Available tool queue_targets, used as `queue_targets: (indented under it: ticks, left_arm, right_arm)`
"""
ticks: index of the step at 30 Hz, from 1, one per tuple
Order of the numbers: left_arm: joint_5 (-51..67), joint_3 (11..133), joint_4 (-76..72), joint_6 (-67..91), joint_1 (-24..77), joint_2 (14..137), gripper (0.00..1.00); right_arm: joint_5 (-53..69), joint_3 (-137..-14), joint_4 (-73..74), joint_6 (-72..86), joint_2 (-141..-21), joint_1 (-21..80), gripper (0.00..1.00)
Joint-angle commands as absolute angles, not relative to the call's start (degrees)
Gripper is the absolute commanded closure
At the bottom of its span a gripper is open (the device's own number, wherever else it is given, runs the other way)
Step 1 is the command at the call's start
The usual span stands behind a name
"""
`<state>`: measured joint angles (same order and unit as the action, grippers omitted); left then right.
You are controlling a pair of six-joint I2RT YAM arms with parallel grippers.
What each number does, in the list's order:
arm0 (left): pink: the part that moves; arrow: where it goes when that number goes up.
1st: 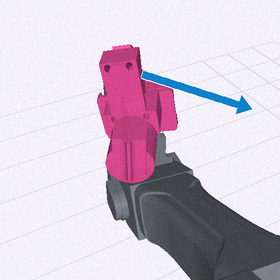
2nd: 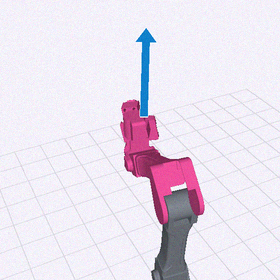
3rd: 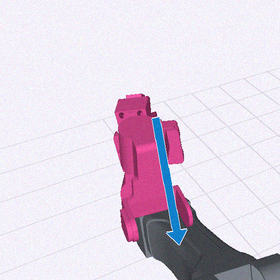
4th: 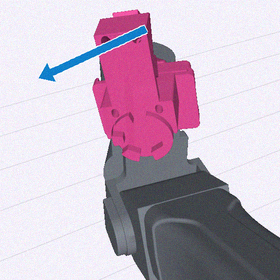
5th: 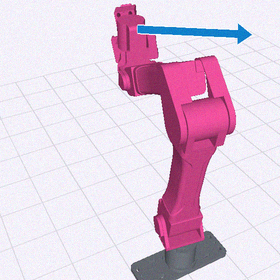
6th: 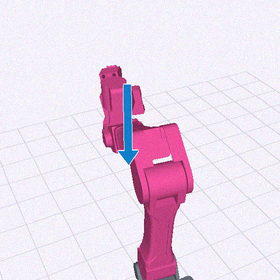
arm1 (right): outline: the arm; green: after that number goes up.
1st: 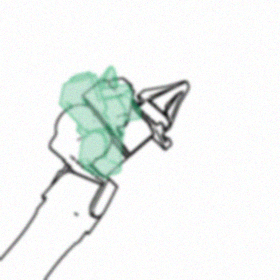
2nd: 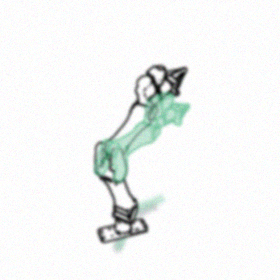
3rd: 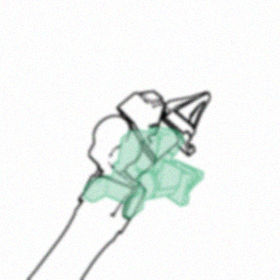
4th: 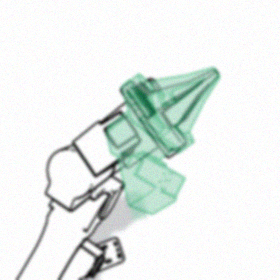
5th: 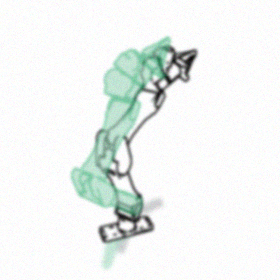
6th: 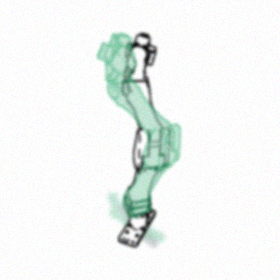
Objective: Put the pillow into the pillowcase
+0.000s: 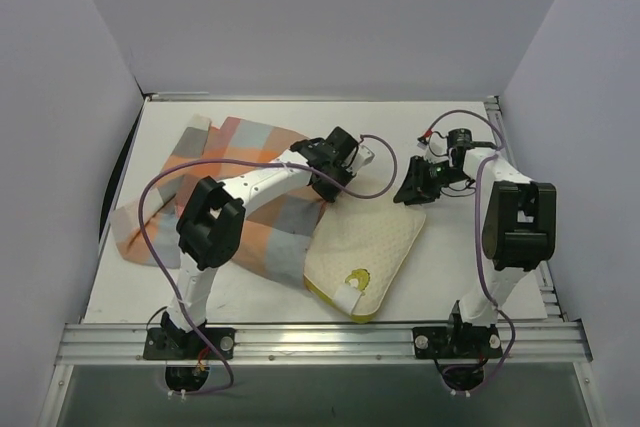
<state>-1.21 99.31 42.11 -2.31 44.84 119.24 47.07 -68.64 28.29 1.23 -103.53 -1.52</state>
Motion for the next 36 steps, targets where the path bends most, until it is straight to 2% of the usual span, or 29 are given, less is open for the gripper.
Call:
queue_targets:
  ticks: [1, 2, 3, 5, 8, 11, 14, 19, 21, 22, 24, 25, 28, 29, 36]
  left_arm:
    - [-0.01, 105.11, 40.52, -3.25, 44.74, 120.76, 0.89]
    - [1.83, 106.86, 40.52, -3.51, 45.0, 120.85, 0.95]
    - [3.24, 107.74, 40.52, -4.21, 45.26, 120.85, 1.0]
    - [10.96, 109.59, 40.52, -4.83, 46.66, 119.97, 1.0]
    - [23.49, 113.46, 40.52, -4.66, 50.52, 118.48, 1.0]
    - [29.25, 114.0, 40.52, -4.83, 53.6, 116.9, 0.98]
    - [29.01, 108.65, 40.78, -4.92, 53.0, 115.23, 1.0]
    - [27.77, 96.87, 40.87, -9.57, 45.28, 113.03, 0.98]
    - [29.18, 92.91, 41.13, -15.08, 42.81, 110.93, 0.79]
    - [30.22, 92.03, 41.13, -17.55, 41.32, 109.87, 0.61]
    - [31.28, 91.23, 41.39, -24.56, 40.52, 106.46, 0.51]
    - [32.68, 91.49, 41.66, -26.96, 40.43, 105.3, 0.38]
    - [34.54, 93.51, 42.01, -35.31, 40.52, 102.05, 0.22]
    - [34.63, 94.3, 42.19, -38.03, 40.6, 102.04, 0.13]
    - [40.51, 101.43, 50.35, -58.4, 40.78, 109.15, 0.03]
  right_arm:
    - [54.13, -68.73, 31.82, 1.23, -105.64, -1.05, 0.74]
    - [54.58, -68.82, 31.73, 1.4, -106.08, -0.97, 0.85]
    - [54.84, -68.99, 31.73, 1.75, -106.26, -0.79, 0.9]
    - [56.42, -69.43, 31.2, 2.72, -106.43, -0.35, 1.0]
    - [59.23, -69.26, 28.49, 6.75, -105.39, 1.67, 1.0]
    - [61.17, -66.28, 23.65, 12.82, -102.49, 3.42, 1.0]
    - [62.22, -63.03, 21.36, 15.29, -99.59, 3.52, 1.0]
    - [63.72, -58.02, 20.92, 15.29, -95.81, 2.99, 1.0]
    - [64.33, -55.29, 20.74, 14.42, -93.96, 3.16, 1.0]
    - [64.34, -54.5, 20.83, 13.98, -93.43, 3.25, 1.0]
    - [65.73, -53.0, 20.83, 12.84, -92.73, 3.25, 1.0]
    - [66.18, -52.65, 20.83, 12.66, -92.64, 3.25, 1.0]
    - [68.02, -51.86, 20.83, 11.52, -92.64, 3.6, 1.0]
    - [68.38, -51.68, 20.83, 11.08, -92.38, 3.69, 1.0]
    - [72.5, -52.12, 19.78, 9.67, -90.53, 3.78, 1.0]
